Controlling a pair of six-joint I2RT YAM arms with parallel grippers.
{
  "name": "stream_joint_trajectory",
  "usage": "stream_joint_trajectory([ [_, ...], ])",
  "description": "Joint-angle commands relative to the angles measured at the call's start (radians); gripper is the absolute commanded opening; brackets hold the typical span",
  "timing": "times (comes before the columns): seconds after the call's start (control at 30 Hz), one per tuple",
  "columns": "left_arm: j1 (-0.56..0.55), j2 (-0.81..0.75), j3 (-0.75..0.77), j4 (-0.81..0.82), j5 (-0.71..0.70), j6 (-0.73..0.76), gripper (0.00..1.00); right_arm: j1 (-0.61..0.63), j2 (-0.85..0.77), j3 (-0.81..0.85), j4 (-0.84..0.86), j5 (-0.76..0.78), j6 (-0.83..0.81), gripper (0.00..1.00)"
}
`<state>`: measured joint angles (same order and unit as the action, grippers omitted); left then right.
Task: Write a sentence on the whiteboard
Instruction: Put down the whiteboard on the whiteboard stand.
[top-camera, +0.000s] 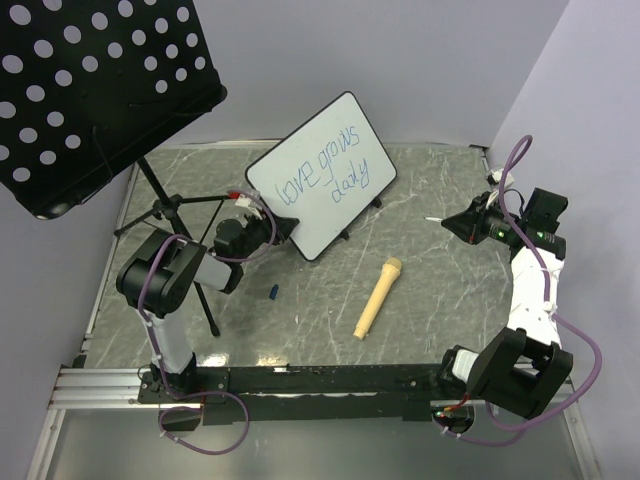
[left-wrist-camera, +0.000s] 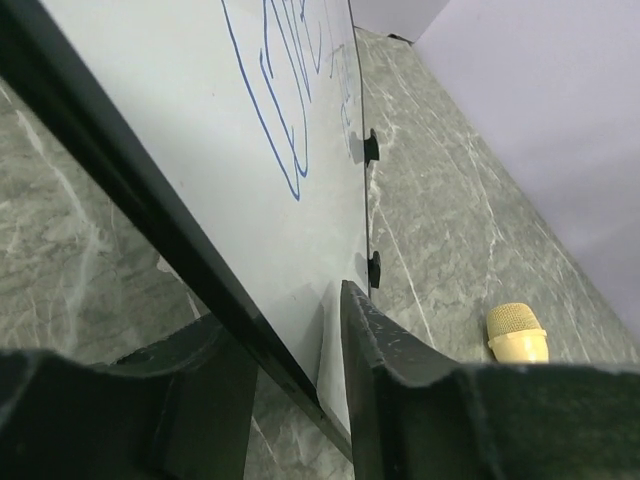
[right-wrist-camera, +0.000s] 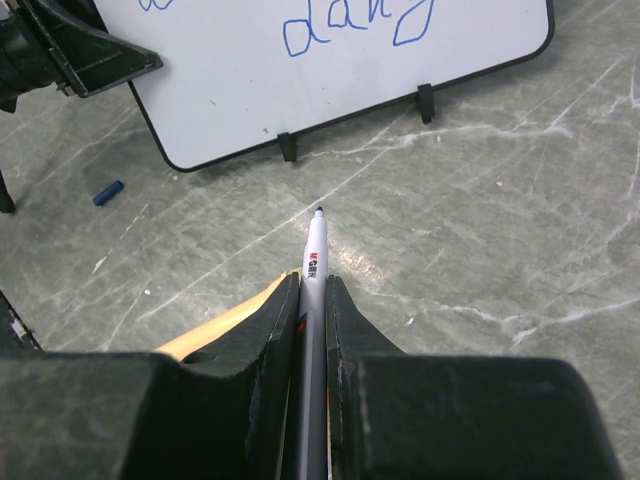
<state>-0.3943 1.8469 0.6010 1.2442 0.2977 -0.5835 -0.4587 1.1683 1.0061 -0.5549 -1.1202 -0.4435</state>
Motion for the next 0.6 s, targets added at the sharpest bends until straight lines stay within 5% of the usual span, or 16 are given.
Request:
stream_joint_trajectory([
  [0.0, -0.005, 0.003, -0.004, 0.014, -0.005, 0.022, 0.44, -0.008, -0.002, -0.004, 0.007, -0.046, -0.021, 0.00],
  [0.57, -0.003, -0.202, -0.043, -0.104, 0.000, 0.022, 0.85, -0.008, -0.005, -0.003, 0.006, -0.050, -0.024, 0.00],
])
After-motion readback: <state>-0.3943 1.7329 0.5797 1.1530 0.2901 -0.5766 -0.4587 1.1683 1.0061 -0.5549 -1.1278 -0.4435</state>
